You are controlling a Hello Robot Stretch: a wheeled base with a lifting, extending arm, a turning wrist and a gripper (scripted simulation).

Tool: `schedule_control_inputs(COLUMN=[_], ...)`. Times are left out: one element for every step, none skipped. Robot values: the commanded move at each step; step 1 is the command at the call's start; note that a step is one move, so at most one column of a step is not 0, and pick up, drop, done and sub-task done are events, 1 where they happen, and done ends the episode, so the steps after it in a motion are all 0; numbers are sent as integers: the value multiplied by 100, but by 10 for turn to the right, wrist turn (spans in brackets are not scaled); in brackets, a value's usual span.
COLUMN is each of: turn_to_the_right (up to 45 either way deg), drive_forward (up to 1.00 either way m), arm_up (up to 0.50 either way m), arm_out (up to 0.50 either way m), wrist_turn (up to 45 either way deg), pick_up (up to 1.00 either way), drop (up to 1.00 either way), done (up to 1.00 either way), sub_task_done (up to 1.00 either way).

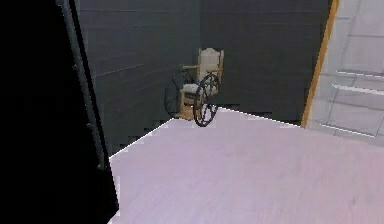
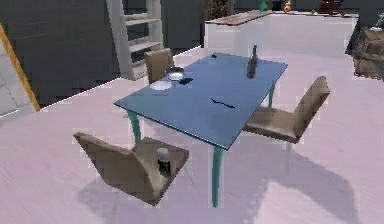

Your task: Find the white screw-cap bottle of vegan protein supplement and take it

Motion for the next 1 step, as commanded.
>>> schedule_control_inputs(turn_to_the_right=[0], drive_forward=[75], arm_up=[0], arm_out=[0], wrist_turn=[0], pick_up=[0], drop=[0], done=[0], sub_task_done=[0])
